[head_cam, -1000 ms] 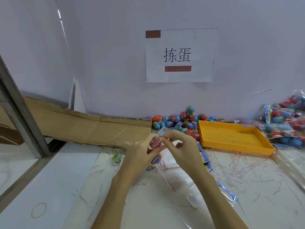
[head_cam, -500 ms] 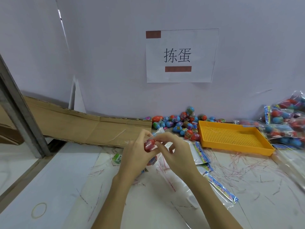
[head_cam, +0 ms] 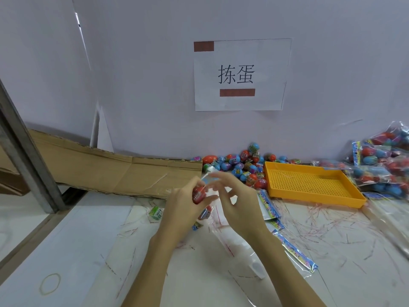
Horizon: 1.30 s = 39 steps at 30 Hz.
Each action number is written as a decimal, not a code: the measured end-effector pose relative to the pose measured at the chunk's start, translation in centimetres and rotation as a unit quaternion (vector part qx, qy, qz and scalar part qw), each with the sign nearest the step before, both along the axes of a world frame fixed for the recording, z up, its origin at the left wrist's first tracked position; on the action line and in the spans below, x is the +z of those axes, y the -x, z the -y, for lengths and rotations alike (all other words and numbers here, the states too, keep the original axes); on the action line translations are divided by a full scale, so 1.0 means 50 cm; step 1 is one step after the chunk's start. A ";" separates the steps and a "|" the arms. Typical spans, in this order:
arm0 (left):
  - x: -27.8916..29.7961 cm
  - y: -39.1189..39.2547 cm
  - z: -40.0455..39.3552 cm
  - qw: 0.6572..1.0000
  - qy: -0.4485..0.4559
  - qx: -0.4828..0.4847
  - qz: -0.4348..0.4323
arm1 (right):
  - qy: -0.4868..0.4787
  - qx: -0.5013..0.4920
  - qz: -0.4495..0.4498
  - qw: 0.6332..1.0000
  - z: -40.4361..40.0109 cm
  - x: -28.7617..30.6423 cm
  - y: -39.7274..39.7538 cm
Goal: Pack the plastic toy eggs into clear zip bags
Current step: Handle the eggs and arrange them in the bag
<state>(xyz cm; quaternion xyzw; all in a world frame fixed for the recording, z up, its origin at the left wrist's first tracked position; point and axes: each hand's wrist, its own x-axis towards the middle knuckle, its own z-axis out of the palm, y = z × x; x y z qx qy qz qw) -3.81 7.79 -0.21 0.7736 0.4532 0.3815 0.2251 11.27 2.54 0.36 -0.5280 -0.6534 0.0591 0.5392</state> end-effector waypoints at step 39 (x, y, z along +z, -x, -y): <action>0.001 0.011 -0.015 0.947 0.222 -0.056 0.227 | 0.051 -0.214 -0.040 0.975 -0.078 0.019 -0.087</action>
